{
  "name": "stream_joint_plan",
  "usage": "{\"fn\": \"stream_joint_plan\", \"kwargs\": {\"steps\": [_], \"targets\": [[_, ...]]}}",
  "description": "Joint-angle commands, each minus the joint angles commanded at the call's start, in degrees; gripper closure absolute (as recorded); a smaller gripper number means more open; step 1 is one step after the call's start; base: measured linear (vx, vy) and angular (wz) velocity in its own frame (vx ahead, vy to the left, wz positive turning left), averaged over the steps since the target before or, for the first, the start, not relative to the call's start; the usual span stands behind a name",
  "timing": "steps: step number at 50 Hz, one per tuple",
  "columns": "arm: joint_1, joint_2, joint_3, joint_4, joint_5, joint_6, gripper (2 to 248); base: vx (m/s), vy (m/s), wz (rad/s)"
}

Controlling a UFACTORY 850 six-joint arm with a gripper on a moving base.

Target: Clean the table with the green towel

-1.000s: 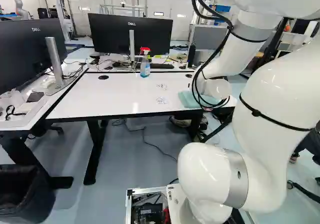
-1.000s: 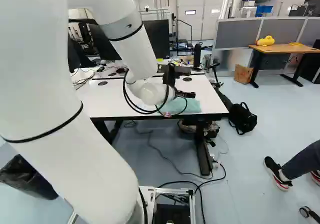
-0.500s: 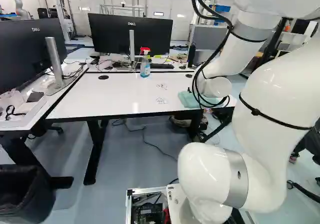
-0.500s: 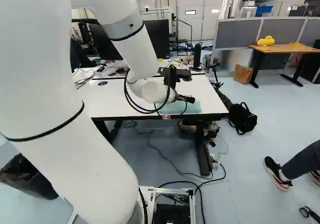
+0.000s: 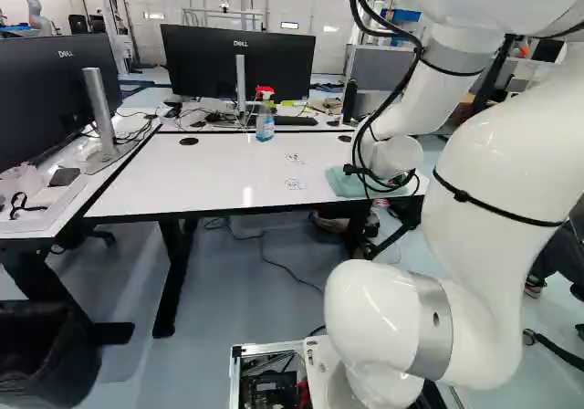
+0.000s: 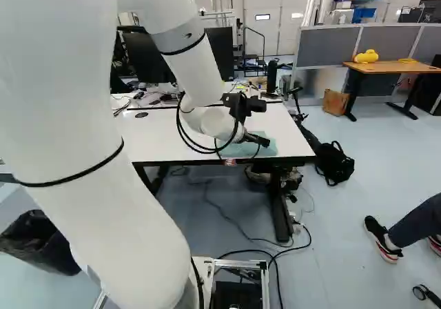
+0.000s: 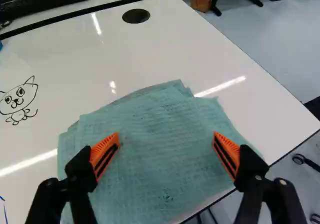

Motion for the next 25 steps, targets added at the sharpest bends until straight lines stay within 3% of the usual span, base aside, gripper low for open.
{"fn": "stream_joint_plan", "kwargs": {"steps": [21,22,25], "targets": [[0.0,0.0,0.0,0.0,0.0,0.0,6,0.0,0.0,0.0],[0.0,0.0,0.0,0.0,0.0,0.0,42,0.0,0.0,0.0],[0.0,0.0,0.0,0.0,0.0,0.0,42,0.0,0.0,0.0]]}}
